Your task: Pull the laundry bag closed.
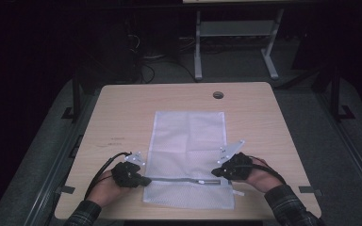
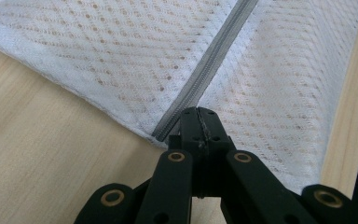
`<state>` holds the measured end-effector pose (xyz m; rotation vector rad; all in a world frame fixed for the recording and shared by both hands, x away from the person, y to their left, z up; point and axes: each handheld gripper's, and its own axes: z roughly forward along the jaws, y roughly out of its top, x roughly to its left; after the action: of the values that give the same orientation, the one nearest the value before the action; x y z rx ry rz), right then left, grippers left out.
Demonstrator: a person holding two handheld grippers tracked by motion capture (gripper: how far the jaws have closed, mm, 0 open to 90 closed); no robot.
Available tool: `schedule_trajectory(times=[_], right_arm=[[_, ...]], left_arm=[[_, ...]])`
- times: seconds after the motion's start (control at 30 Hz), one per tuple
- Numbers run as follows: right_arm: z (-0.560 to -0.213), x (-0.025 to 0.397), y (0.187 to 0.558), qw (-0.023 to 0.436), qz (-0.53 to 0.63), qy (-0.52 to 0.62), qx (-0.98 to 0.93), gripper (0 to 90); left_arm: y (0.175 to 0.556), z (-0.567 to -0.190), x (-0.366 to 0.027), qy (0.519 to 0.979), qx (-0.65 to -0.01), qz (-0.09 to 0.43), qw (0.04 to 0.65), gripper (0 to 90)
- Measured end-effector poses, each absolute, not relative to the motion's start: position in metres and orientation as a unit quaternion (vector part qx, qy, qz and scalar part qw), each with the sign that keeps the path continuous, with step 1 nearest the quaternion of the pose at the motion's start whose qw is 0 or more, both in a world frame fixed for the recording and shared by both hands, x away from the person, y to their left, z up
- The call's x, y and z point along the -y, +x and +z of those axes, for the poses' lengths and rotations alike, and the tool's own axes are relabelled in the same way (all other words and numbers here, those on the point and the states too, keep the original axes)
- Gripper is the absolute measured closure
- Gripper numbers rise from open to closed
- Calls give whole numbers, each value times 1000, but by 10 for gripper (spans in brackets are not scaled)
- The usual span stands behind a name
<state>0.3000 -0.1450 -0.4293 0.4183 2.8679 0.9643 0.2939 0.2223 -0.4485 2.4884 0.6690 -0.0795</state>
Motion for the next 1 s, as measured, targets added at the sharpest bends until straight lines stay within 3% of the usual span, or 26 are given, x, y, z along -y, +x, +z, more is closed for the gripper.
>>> schedule_trajectory(times=[0.13,0.4,0.8,1.0], right_arm=[[-429,144,298,31,325,135,-935,883],[-442,118,296,17,325,127,-937,713],[-457,97,295,17,310,109,-944,730],[-457,100,294,15,309,110,-944,815]], left_arm=[[294,-448,-222,928,-248,-29,277,900],[294,-449,-222,927,-248,-28,280,900],[293,-449,-221,928,-245,-31,279,900],[293,-449,-221,928,-245,-29,279,900]])
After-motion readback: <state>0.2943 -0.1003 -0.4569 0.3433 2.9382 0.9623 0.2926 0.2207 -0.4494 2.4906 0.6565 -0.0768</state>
